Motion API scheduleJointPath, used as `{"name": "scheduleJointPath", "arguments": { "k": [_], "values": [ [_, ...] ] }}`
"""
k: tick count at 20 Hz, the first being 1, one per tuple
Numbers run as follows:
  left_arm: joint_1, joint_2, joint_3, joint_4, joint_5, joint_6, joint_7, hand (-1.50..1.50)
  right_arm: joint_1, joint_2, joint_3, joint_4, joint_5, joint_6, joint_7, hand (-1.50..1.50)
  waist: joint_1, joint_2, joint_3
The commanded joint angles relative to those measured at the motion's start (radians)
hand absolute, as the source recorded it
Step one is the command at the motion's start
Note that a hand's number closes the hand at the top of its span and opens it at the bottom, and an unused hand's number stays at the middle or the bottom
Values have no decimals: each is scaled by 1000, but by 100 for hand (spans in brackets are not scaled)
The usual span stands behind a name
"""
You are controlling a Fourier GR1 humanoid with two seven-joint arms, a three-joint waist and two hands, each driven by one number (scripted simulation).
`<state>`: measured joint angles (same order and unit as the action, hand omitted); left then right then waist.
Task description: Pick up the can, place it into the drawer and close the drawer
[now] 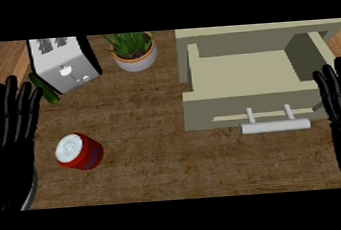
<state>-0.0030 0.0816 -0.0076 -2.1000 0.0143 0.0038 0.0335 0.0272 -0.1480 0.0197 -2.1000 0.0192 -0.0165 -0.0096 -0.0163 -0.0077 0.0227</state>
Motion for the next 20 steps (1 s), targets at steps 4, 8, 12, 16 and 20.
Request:
{"name": "scheduleJointPath", "arguments": {
  "k": [4, 8, 12, 16, 20],
  "values": [
    [105, 163, 181, -22, 348, -290, -78, -150, 17, 40, -15, 14, -31, -10, -35, -150, 29, 6, -24],
    [198, 220, 225, 112, 390, -292, 93, -150, 66, 68, -58, 68, -38, -86, 131, -150, 32, 15, -24],
    [232, 312, 358, 148, 551, -385, 136, -150, 31, 31, -98, 42, -87, -63, 217, -150, 27, 7, -23],
    [207, 329, 402, 107, 630, -376, 249, -150, 79, 43, -120, 73, -97, -40, 139, -150, 19, 6, -22],
    [184, 311, 433, 147, 642, -444, 242, -150, 80, 52, -109, 75, -74, -32, 147, -150, 18, 7, -23]
  ]
}}
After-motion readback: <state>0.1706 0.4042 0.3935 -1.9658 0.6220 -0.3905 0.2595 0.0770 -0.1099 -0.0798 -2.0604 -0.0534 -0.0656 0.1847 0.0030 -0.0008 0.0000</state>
